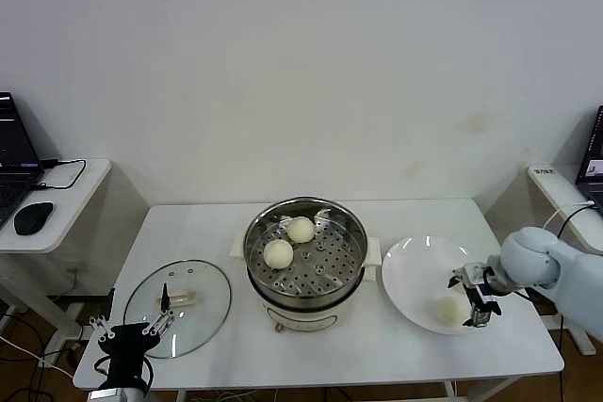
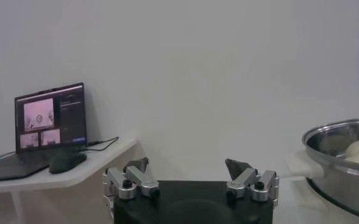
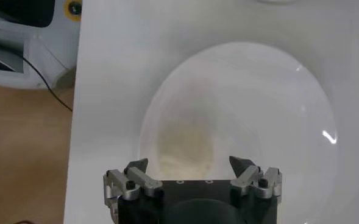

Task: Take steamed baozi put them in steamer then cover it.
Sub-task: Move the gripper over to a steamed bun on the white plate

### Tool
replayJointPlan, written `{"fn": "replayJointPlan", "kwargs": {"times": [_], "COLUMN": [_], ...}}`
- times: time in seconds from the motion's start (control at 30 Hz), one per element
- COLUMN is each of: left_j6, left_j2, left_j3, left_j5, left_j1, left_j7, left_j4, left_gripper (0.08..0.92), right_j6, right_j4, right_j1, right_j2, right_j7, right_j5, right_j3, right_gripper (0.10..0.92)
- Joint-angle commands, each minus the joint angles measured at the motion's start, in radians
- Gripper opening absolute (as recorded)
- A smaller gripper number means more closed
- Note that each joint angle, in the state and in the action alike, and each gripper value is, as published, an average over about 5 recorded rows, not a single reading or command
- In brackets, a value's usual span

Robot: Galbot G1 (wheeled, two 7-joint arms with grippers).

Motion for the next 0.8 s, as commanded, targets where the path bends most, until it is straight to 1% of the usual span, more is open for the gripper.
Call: {"fn": "replayJointPlan", "kwargs": {"times": [0.03, 0.53, 0.63, 0.8], "left_j6": [0.001, 0.000, 0.000, 0.000], "left_j2": [0.000, -0.002, -0.003, -0.005], "left_j3": [-0.001, -0.004, -0.004, -0.003], "left_j5": [0.000, 0.000, 0.000, -0.001], "left_j1": [-0.001, -0.005, -0.005, -0.008], "left_j7": [0.000, -0.001, -0.001, -0.001], "left_j4": [0.003, 0.011, 0.011, 0.012], "left_gripper": [0.823, 0.823, 0.823, 0.823], "right_j6": [-0.002, -0.021, -0.027, -0.031], "right_j4": [-0.083, -0.121, -0.124, -0.127], "right_j1": [-0.042, -0.035, -0.035, -0.030], "right_j2": [0.039, 0.103, 0.109, 0.109], "right_j7": [-0.002, 0.007, 0.002, -0.007], "right_j5": [-0.011, 0.018, 0.021, 0.017], "right_j3": [0.025, 0.026, 0.026, 0.025], "right_gripper": [0.823, 0.820, 0.796, 0.723]}}
